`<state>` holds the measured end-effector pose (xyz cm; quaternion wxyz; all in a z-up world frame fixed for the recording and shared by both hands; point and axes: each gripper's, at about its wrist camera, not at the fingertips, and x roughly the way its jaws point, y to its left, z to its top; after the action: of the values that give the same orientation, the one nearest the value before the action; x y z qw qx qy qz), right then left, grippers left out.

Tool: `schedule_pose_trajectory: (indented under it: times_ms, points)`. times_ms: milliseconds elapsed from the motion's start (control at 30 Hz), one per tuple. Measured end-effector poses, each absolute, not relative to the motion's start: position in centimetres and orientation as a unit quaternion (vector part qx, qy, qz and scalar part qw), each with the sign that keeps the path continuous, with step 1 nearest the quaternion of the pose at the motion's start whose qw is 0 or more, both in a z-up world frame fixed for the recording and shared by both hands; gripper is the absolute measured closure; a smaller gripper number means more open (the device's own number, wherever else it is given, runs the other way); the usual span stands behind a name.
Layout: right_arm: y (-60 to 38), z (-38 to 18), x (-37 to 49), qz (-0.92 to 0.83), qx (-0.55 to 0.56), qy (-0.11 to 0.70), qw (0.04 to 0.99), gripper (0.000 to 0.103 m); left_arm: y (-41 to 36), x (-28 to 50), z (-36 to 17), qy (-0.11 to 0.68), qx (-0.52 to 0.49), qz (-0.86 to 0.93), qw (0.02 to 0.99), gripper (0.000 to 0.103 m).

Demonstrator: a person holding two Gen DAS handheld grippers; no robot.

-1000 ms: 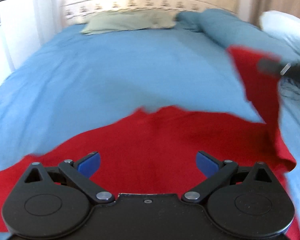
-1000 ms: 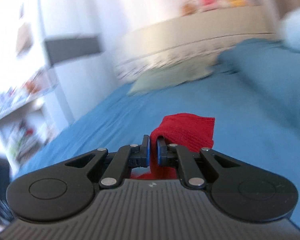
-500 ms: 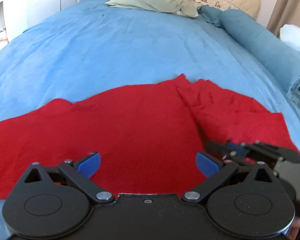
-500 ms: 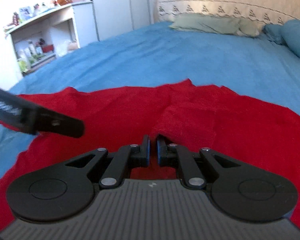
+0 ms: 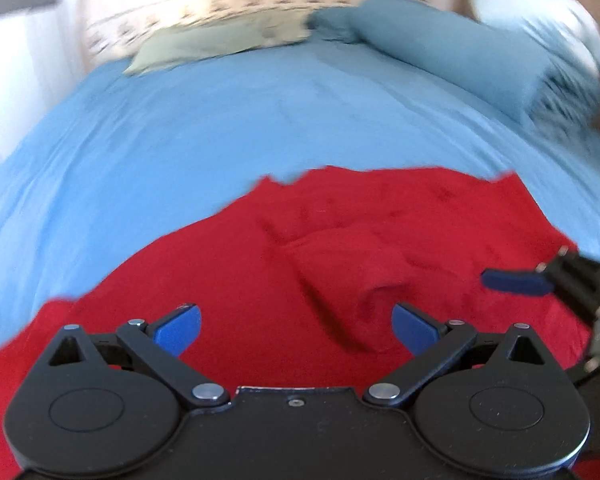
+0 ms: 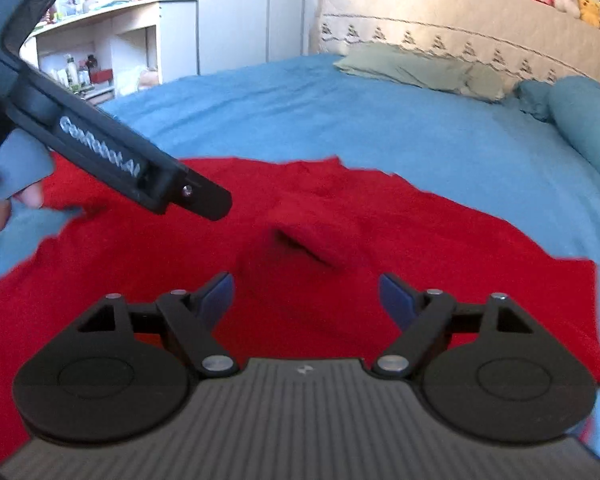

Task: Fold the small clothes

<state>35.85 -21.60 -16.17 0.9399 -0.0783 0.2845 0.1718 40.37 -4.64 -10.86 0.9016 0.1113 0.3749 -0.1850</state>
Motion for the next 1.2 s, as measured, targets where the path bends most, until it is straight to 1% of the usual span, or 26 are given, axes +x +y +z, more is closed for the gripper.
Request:
schedule_pose_trajectory:
  times_ms: [100,200,233,267,333,367,533,667,733,867,1000,1033,1067,1100,1133,1200]
  points:
    - [-24.8,-16.1,34.2,0.163,-0.056,0.293,0.940,0.007,-7.3,40.7,-12.4,0.368,0.145,-0.183,0.900,0.001]
    - [-27.0,-16.2,32.8,0.154,-0.043,0.297,0.941,0.007,-8.8,42.0,-14.1,0.371,0.152,-0.165,0.901,0.011]
    - [-27.6,-16.4,32.2,0.152,-0.039,0.298,0.942,0.007,-8.9,42.5,-14.6,0.374,0.152,-0.155,0.902,0.017]
    - [-28.1,-16.6,31.8,0.147,-0.037,0.297,0.943,0.007,-9.0,43.0,-15.1,0.374,0.151,-0.143,0.904,0.019]
    - [-28.4,-16.9,31.4,0.138,-0.036,0.292,0.946,0.007,-8.6,43.6,-15.7,0.375,0.145,-0.123,0.907,0.030]
    - [-28.4,-17.1,31.3,0.136,-0.032,0.293,0.946,0.007,-8.1,43.8,-15.8,0.376,0.137,-0.116,0.909,0.034]
    - [-29.1,-18.3,31.1,0.135,0.002,0.298,0.945,0.007,-4.5,43.6,-15.7,0.369,0.070,-0.087,0.923,0.035]
    - [-29.3,-18.6,31.2,0.132,0.013,0.299,0.945,0.007,-1.0,43.0,-15.9,0.376,-0.037,-0.073,0.923,0.035]
    - [-29.5,-18.6,31.2,0.132,0.019,0.298,0.945,0.007,0.0,42.7,-16.3,0.379,-0.068,-0.076,0.920,0.038]
    - [-29.7,-18.6,31.2,0.133,0.024,0.300,0.944,0.007,0.1,42.4,-16.6,0.366,-0.071,-0.102,0.922,0.037]
    - [-29.4,-18.6,31.6,0.133,0.019,0.300,0.944,0.007,0.5,43.1,-16.6,0.369,-0.116,-0.116,0.915,0.039]
    - [-29.3,-18.6,31.5,0.132,0.018,0.300,0.944,0.007,0.3,43.3,-16.6,0.370,-0.123,-0.114,0.914,0.049]
    - [-29.3,-18.6,31.4,0.132,0.018,0.300,0.944,0.007,0.4,43.4,-16.4,0.370,-0.128,-0.112,0.913,0.072]
    - [-29.3,-18.6,31.3,0.132,0.018,0.300,0.945,0.007,0.2,43.8,-16.4,0.375,-0.126,-0.106,0.912,0.089]
    - [-29.3,-18.4,31.5,0.132,0.018,0.299,0.945,0.007,0.0,43.9,-16.4,0.382,-0.122,-0.098,0.911,0.099]
    - [-29.3,-18.2,31.5,0.131,0.017,0.299,0.945,0.007,0.0,43.9,-15.9,0.376,-0.128,-0.098,0.913,0.099]
